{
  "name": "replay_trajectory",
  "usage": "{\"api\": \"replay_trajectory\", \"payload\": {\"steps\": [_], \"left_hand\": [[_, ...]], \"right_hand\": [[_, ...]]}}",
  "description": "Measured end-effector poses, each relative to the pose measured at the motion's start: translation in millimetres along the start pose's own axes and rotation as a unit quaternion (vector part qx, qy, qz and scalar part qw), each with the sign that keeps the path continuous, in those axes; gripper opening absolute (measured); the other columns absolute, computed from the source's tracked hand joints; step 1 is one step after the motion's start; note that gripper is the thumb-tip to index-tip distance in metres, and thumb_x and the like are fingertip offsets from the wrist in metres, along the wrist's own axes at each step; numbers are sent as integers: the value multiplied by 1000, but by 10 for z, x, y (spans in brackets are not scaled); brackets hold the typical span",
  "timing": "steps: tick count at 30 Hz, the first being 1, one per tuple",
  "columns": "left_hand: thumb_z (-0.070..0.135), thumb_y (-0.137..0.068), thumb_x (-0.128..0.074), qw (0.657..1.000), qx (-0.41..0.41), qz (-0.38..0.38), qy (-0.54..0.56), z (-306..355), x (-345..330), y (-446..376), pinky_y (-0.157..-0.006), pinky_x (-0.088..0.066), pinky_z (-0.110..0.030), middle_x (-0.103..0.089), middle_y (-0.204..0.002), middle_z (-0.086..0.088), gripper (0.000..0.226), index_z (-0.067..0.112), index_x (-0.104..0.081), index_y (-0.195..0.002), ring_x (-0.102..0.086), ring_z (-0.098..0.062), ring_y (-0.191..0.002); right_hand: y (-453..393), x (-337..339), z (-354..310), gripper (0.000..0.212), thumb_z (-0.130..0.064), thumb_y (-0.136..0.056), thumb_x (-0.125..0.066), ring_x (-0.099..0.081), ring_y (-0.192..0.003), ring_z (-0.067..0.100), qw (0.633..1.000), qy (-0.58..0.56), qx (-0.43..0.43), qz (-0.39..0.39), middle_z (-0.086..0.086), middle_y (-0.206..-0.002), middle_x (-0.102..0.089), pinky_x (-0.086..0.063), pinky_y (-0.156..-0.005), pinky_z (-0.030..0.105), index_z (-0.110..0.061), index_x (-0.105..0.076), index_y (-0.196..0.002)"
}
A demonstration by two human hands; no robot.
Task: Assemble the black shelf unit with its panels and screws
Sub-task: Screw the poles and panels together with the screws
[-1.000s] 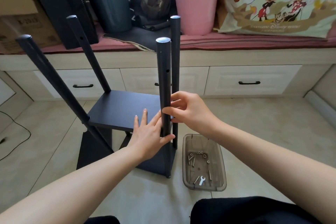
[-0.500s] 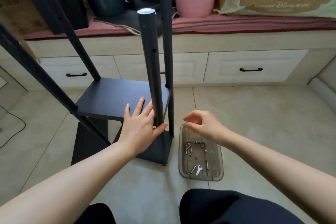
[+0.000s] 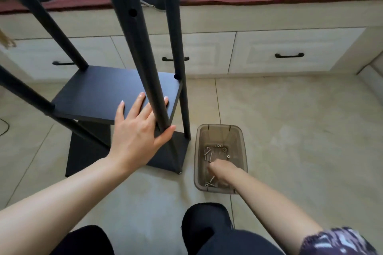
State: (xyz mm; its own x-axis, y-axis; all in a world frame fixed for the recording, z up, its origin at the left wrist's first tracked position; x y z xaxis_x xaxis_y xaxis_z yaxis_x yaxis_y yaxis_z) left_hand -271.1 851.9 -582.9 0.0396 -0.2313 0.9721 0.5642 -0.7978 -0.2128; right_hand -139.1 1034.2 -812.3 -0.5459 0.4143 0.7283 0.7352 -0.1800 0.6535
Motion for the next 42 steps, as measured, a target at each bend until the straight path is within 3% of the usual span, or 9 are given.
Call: {"api": "replay_trajectory", "payload": {"steps": [6,16,22,25,30,32,36,39,42], "left_hand": [[63,-96,-28,1000,2,0,-3,1,-24,-2,-119,-16,-62,-36,-160,1,72,24,-36,-155,-27,-26,-151],[64,-96,-25,1000,1,-17,-7,0,-12,-1,-119,-16,-63,-35,-161,0,73,24,-33,-156,-27,-28,-151],[68,-95,-19,999,7,-41,-5,-10,-1,-12,-121,-10,-60,-26,-164,4,75,29,-23,-159,-17,-25,-154],[70,-98,-16,998,12,-67,3,-15,3,-34,-121,-2,-57,-16,-167,6,73,32,-15,-160,-5,-23,-156],[67,-98,-32,988,8,-152,24,-16,72,-102,-121,5,-54,4,-168,9,78,32,-2,-160,18,-23,-154],[66,-97,-40,982,8,-183,34,-27,135,-143,-122,0,-55,3,-169,7,82,31,-1,-160,13,-27,-154],[61,-96,-49,984,14,-171,39,44,235,-143,-124,-15,-54,-18,-166,1,79,25,-20,-159,-5,-30,-155],[48,-96,-60,985,55,-137,91,128,244,-32,-123,-19,-52,-33,-160,1,66,20,-36,-152,-15,-28,-154],[25,-93,-63,975,92,-39,199,176,249,175,-117,-33,-44,-54,-142,-1,51,17,-50,-141,-40,-25,-141]], "right_hand": [[-237,-171,37,35,-1,-93,-56,-59,-115,37,1000,29,9,-7,20,-129,-57,-50,-94,42,1,-57,-128],[-232,-220,-89,49,2,-100,-40,-54,-126,37,999,44,29,-5,23,-145,-45,-44,-104,42,4,-35,-148],[-46,43,-59,44,11,-87,-49,-60,-99,35,996,28,38,74,20,-115,-57,-52,-83,42,-4,-41,-128],[132,210,-76,34,11,-88,-47,-60,-98,33,994,39,47,88,20,-112,-58,-51,-82,40,-3,-50,-118],[601,605,-159,12,-2,-93,-51,-63,-85,29,990,39,31,131,11,-93,-62,-48,-68,34,-13,-54,-89],[811,764,-217,13,-12,-95,-55,-61,-82,28,985,29,29,165,7,-88,-61,-43,-61,30,-17,-49,-84],[1213,1047,-397,16,-26,-93,-65,-61,-85,23,970,-45,31,237,0,-89,-61,-48,-70,31,-20,-53,-84],[1484,1249,-607,15,-21,-92,-67,-61,-79,11,931,-183,44,313,-6,-86,-61,-45,-65,19,-25,-55,-85],[1671,1344,-806,9,-20,-88,-73,-65,-79,13,877,-327,41,349,0,-87,-68,-53,-67,26,-19,-64,-89]]}}
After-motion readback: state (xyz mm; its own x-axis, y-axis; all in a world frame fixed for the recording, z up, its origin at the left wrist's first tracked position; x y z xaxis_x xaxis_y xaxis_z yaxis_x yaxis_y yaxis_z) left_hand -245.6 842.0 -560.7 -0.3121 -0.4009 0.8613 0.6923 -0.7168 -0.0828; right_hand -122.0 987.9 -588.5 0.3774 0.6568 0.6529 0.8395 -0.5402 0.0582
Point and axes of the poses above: each hand's wrist, its own y-axis away from the middle knuckle, its own x-axis out of the back of the hand, z = x × y, the point moved 2 cm from there along -y, towards the middle knuckle
